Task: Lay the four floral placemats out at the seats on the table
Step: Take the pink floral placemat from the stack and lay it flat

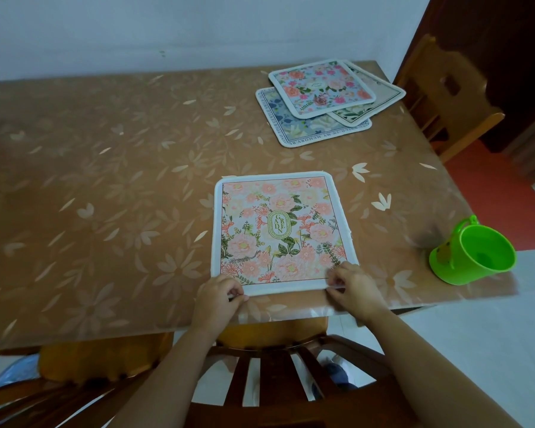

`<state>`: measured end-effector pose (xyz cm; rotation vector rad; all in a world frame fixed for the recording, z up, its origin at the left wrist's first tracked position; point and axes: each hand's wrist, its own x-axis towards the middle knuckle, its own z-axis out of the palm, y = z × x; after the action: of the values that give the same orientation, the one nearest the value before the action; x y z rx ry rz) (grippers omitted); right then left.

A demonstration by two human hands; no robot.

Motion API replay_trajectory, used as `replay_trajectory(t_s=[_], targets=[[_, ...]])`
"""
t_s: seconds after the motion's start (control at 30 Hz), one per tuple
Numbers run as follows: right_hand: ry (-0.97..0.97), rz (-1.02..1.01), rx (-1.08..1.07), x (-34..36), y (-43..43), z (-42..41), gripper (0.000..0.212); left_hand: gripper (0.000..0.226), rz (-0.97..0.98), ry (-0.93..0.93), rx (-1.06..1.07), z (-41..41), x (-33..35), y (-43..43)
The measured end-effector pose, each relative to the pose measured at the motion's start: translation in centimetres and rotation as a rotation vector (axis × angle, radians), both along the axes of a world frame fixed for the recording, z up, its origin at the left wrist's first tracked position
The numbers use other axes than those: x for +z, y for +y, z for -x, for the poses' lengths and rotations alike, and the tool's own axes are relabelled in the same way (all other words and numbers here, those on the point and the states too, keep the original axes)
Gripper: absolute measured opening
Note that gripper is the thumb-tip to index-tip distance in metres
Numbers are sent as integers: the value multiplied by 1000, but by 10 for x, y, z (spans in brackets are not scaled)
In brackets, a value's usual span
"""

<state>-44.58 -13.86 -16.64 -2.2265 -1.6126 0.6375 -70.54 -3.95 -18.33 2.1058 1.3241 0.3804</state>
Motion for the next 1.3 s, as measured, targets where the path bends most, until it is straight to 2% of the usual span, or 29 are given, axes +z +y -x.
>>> replay_trajectory(t_s=[0.9, 0.97, 1.07, 1.2, 1.3], targets=[[13, -1, -8, -7, -1, -1, 9, 15, -56, 60, -19, 0, -4, 1], [-22, 0, -4, -8, -1, -1, 16, 15, -119, 80, -14, 0, -6, 1], [-61, -54, 8, -9, -1, -1, 30, 29, -190, 111, -1, 0, -9, 3], [-75, -10, 61, -10, 0, -8, 48, 50, -120, 211, -89, -1, -17, 5], [-13, 42, 100, -11, 3, -18, 56, 55, -75, 276, -146, -1, -25, 6]])
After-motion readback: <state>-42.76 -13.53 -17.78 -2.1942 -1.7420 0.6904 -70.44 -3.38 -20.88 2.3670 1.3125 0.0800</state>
